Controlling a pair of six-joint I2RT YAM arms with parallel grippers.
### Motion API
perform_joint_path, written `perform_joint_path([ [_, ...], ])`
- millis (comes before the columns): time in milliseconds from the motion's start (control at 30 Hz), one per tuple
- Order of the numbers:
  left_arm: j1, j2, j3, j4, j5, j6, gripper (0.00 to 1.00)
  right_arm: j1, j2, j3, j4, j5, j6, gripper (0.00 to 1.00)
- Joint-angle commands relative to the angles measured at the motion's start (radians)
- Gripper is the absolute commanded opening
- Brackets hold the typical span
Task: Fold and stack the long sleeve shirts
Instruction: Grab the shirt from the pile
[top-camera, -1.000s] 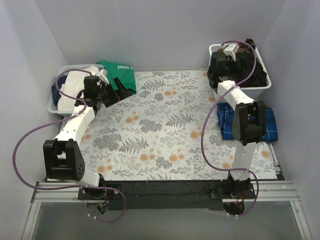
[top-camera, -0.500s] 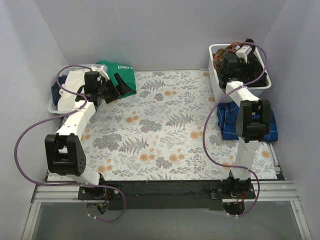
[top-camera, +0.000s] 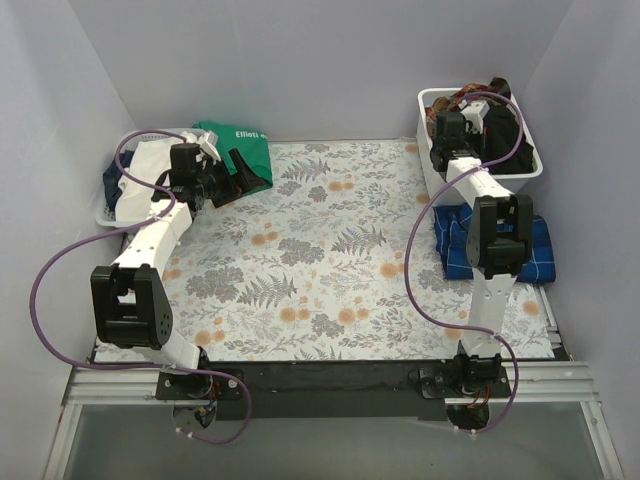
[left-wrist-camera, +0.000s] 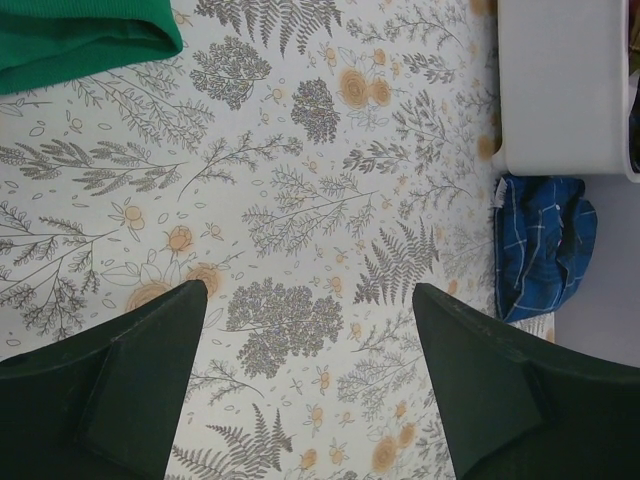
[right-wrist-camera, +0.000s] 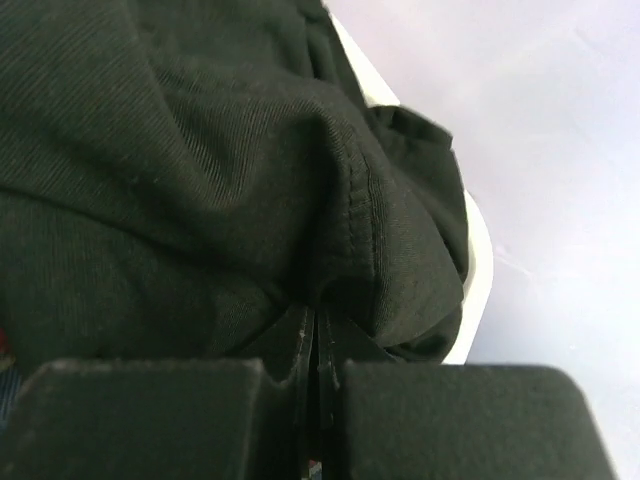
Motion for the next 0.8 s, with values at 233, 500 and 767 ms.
perform_joint_path([
  [233, 0.0, -0.046, 0.012, -0.004, 0.021, 0.021, 0.78, 0.141, -0.189, 0.014, -0.082, 0.038, 0.169, 0.01],
  [500, 0.0, -0.073, 0.0, 0.016, 0.037, 0.013, 0.79, 0.22, -0.334, 0.06, -0.102, -0.031, 0.195, 0.01],
  [767, 0.0, -0.085, -0.004, 0.04, 0.046, -0.007, 0.8, 0.351, -0.423, 0.167, -0.1, -0.139, 0.143, 0.01],
])
